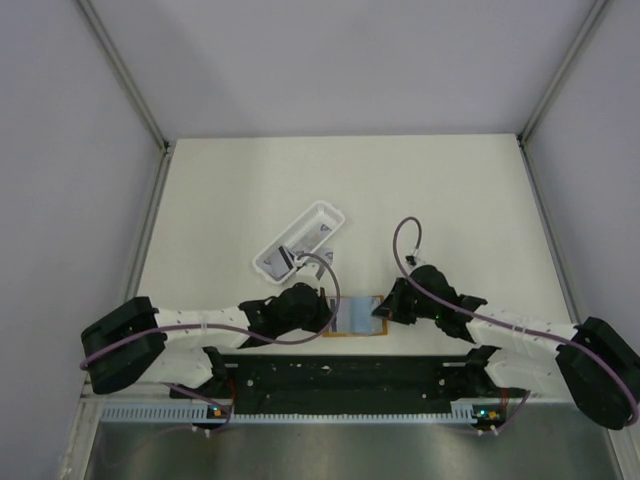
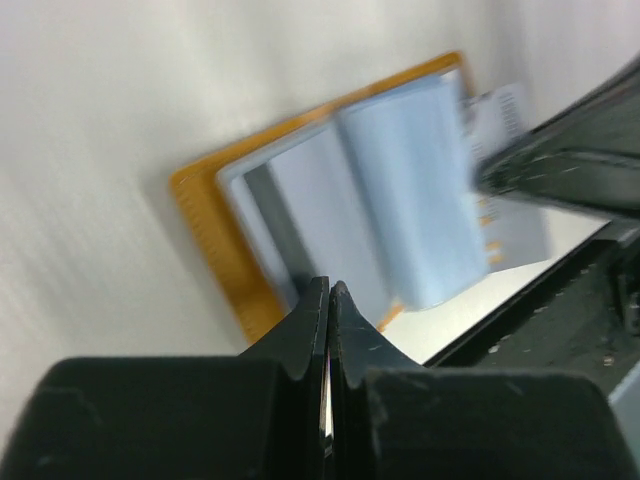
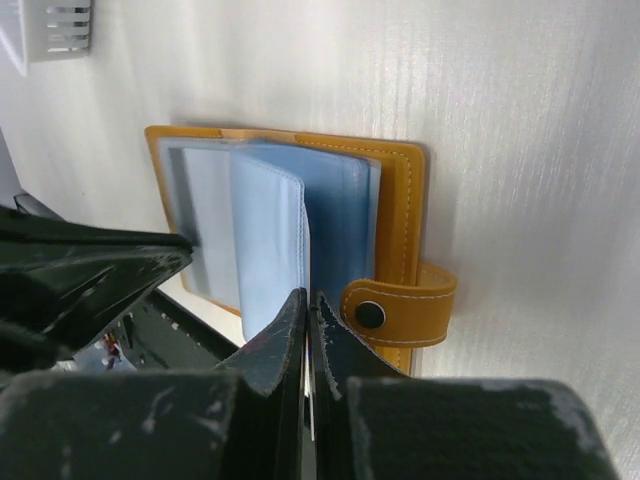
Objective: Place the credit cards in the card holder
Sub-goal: Turn over the card slot in the card holder.
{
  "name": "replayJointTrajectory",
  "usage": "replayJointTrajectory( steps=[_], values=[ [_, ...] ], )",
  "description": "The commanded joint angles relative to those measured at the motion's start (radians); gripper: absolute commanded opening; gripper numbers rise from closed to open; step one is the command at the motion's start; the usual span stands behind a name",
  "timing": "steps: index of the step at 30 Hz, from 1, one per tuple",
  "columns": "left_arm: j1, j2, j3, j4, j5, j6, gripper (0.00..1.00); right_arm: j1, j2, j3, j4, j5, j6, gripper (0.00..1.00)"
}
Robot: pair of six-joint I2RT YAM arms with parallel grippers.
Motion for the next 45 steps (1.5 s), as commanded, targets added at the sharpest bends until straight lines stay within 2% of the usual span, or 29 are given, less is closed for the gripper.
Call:
replayJointTrajectory(
  steps=[1, 5, 8, 13, 22, 27, 31, 35, 40, 45],
  values=[
    [0.005, -0.015, -0.065, -0.041, -0.047, -0.042, 0.0, -0.009, -0.081, -0.015, -0.029, -0.004, -0.045, 0.0],
    [0.003, -0.006, -0.083, -0.04, -0.054, -0.055, 0.0, -0.009, -0.198, -0.003, -0.038, -0.03, -0.051, 0.0],
    [0.005, 0.012, -0.083, -0.031, -0.048, -0.056, 0.0, -0.008, -0.223, 0.011, -0.041, -0.059, -0.049, 0.0],
    [0.005, 0.044, -0.077, -0.011, -0.034, -0.053, 0.0, -0.008, -0.175, 0.003, 0.028, -0.123, -0.031, 0.0],
    [0.003, 0.046, -0.085, 0.003, -0.027, -0.055, 0.0, 0.009, -0.092, 0.0, 0.146, -0.146, -0.016, 0.0],
    [0.005, 0.04, -0.091, 0.009, -0.024, -0.059, 0.0, 0.034, 0.004, 0.034, 0.195, -0.14, -0.016, 0.0],
    [0.005, -0.014, -0.091, -0.035, -0.046, -0.064, 0.0, 0.052, 0.098, 0.052, 0.22, -0.105, -0.028, 0.0],
    [0.005, -0.144, -0.083, -0.123, -0.088, -0.064, 0.0, 0.06, 0.147, 0.051, 0.232, -0.071, -0.031, 0.0],
    [0.005, -0.288, -0.066, -0.204, -0.14, -0.039, 0.0, 0.069, 0.124, 0.054, 0.207, -0.054, -0.042, 0.0],
    [0.005, -0.304, -0.062, -0.147, -0.182, -0.009, 0.0, 0.067, 0.092, 0.055, 0.174, -0.047, -0.056, 0.0]
  ],
)
